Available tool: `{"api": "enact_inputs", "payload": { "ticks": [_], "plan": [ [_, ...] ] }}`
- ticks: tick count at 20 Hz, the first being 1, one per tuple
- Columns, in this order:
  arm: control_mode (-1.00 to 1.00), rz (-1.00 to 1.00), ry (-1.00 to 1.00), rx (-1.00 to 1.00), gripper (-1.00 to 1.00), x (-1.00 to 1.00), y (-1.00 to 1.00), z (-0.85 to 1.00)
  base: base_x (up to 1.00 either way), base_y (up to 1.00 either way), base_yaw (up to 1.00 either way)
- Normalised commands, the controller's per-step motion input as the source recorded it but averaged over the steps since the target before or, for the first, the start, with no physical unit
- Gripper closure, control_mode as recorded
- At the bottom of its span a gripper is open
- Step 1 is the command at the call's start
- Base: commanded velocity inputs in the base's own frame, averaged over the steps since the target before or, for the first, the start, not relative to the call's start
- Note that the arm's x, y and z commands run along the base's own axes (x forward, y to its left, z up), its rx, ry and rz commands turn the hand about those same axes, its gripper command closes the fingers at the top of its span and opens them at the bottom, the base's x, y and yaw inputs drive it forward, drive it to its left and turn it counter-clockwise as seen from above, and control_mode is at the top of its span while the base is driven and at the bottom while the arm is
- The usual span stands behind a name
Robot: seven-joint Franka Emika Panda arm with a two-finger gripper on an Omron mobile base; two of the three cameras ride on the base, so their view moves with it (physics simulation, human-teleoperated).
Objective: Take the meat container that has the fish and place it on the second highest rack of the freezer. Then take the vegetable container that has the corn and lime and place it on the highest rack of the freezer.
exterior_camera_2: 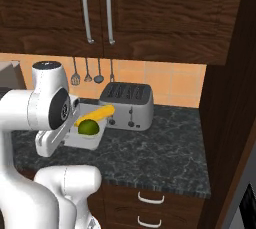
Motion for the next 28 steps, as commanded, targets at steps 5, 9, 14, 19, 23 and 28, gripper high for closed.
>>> {"api": "enact_inputs", "payload": {
  "ticks": [5,9,14,19,23,28],
  "plan": [
    [-1.0,0.06,-0.03,0.0,1.0,-0.37,0.22,0.0,0.0,0.0,0.0],
    [-1.0,0.04,-0.01,0.0,1.0,-0.11,0.52,0.02,0.0,0.0,0.0],
    [-1.0,-0.11,0.0,0.0,1.0,0.07,-0.01,0.0,0.0,0.0,0.0],
    [-1.0,-0.08,-0.06,0.0,1.0,0.0,-0.01,0.0,0.0,0.0,0.0],
    [-1.0,0.0,-0.05,0.0,1.0,0.0,0.13,0.0,0.0,0.0,0.0],
    [1.0,0.0,0.0,0.0,1.0,0.0,0.0,0.0,-0.43,0.12,-0.09]
  ]
}}
